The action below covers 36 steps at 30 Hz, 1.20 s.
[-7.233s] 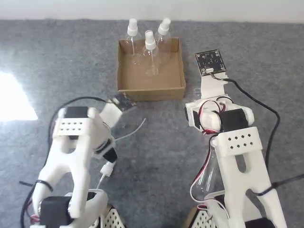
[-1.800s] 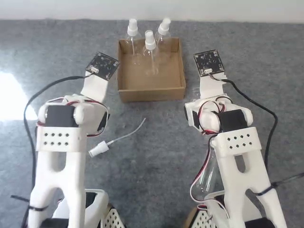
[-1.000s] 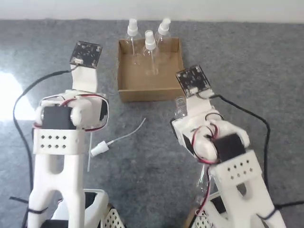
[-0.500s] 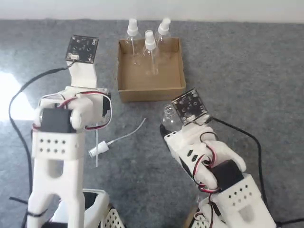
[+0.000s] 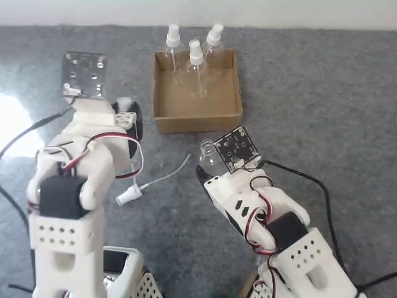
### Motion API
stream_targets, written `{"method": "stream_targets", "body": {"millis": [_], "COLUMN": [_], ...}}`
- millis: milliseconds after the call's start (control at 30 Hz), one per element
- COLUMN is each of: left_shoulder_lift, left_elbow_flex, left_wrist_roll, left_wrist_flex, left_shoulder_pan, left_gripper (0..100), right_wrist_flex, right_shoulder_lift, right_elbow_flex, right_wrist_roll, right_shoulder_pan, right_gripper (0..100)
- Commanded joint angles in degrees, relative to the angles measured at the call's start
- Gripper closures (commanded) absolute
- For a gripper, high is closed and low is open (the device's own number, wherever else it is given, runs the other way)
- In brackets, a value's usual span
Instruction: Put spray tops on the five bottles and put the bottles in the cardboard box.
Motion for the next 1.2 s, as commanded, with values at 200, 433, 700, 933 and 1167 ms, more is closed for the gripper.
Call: {"method": "stream_targets", "body": {"millis": [200,433,700,933,1167], "left_shoulder_lift": [-9.0,-11.5,-12.0,-15.9,-18.5], "left_elbow_flex": [-0.3,-0.3,-0.6,-0.3,1.2], "left_wrist_roll": [6.2,7.6,11.3,16.3,17.8], "left_wrist_flex": [-5.5,-7.4,-9.2,-12.0,-12.3], "left_shoulder_pan": [0.1,0.1,-0.3,0.1,0.2], "left_gripper": [98,98,98,98,98], "right_wrist_flex": [-2.1,-2.0,-2.1,-3.3,-11.8], "right_shoulder_lift": [-1.8,-1.8,-1.8,-1.8,-1.8], "right_elbow_flex": [-0.1,0.1,0.1,0.3,5.7], "right_wrist_roll": [0.1,0.3,0.3,0.3,0.7], "right_shoulder_pan": [-2.2,-5.1,-5.5,-7.3,-10.8], "right_gripper": [91.8,91.3,91.6,91.8,91.8]}}
